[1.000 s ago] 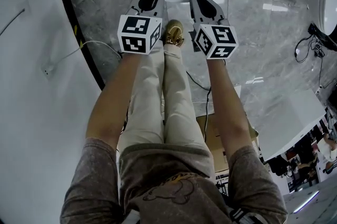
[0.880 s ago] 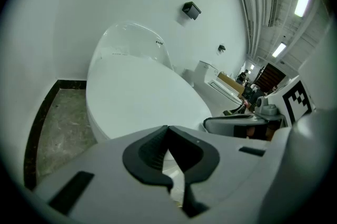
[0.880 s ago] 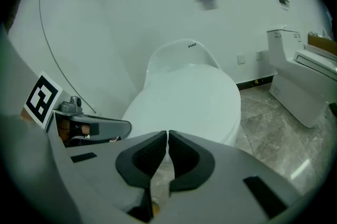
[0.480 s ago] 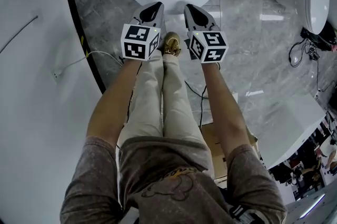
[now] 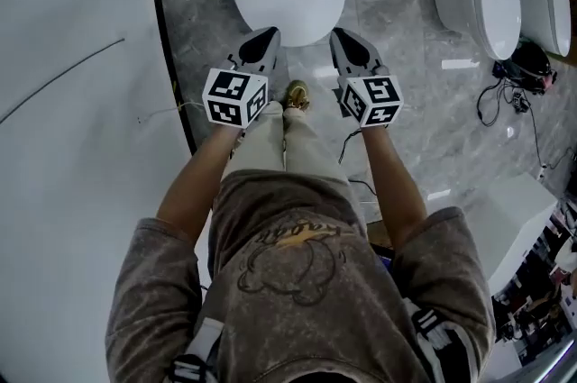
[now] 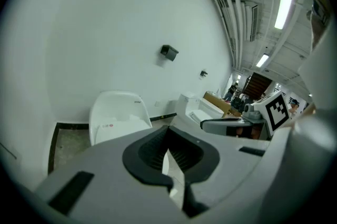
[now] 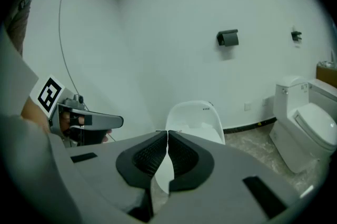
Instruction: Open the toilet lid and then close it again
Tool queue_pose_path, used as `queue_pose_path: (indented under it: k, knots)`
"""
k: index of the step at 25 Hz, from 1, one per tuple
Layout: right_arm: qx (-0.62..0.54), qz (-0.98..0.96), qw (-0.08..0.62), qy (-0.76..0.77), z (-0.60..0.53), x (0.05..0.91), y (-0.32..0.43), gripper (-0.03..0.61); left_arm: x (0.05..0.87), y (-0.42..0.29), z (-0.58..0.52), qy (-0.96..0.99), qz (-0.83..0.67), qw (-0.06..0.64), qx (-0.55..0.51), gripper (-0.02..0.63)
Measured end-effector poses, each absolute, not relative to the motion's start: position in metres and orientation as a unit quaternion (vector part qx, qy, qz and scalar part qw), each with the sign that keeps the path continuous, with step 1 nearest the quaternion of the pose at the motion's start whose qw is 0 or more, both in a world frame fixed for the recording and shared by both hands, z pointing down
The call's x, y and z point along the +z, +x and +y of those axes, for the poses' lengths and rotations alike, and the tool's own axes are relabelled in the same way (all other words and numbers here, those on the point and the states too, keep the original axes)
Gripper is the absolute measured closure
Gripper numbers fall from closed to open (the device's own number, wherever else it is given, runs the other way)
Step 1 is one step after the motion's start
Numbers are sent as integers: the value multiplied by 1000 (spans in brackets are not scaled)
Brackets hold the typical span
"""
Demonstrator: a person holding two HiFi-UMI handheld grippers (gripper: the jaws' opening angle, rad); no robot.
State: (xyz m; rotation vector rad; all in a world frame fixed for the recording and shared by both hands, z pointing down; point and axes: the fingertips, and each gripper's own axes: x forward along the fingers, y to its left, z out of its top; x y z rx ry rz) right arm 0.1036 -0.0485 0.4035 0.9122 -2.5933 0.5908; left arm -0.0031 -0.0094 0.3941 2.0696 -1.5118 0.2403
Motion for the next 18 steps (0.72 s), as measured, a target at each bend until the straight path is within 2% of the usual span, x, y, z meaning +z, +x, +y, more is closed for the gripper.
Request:
queue_pose_path:
  k: [8,18]
  knots:
    - [148,-934,107,306,-9,238,118,548,230,-19,31,792,-570,215,40,604]
    - [113,-938,42,324,5,177,127,548,168,-32,54,803,-580,136,10,604]
